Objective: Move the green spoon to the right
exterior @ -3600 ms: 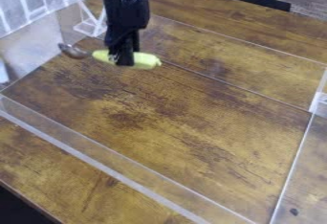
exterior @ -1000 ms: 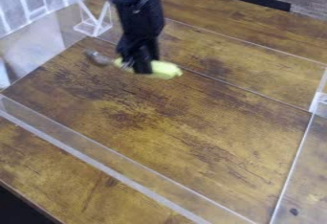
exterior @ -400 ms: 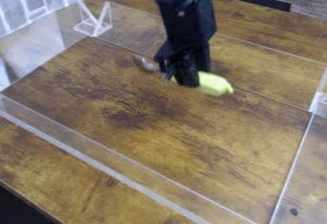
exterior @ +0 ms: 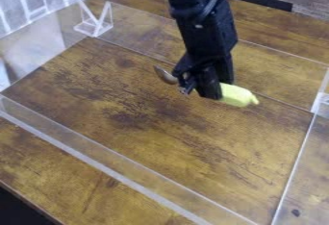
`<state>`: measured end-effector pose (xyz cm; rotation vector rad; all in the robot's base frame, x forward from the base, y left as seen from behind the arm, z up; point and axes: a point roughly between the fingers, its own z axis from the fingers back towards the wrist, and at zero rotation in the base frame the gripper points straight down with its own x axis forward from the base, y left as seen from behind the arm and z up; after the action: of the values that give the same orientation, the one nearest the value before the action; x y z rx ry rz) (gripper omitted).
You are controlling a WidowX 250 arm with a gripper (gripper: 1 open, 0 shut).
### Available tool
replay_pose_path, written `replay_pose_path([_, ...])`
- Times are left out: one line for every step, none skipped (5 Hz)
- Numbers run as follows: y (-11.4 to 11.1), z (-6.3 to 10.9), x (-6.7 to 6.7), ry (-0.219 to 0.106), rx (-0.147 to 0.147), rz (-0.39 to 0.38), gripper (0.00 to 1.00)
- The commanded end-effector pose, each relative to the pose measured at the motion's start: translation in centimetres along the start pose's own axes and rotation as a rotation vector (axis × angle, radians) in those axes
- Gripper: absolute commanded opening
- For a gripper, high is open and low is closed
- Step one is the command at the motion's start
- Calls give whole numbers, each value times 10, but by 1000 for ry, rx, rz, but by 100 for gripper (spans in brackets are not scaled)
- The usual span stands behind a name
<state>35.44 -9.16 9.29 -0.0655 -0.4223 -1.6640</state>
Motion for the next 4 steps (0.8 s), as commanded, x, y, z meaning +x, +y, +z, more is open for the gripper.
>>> replay_pose_path([7, 0, 0, -50, 15, -47, 0])
replay_pose_path([14, -5, -17, -95, -20, -65, 0])
replay_pose_path([22, -5, -29, -116, -53, -63, 0])
replay_pose_path([21, -11, -29, -155, -90, -90, 0])
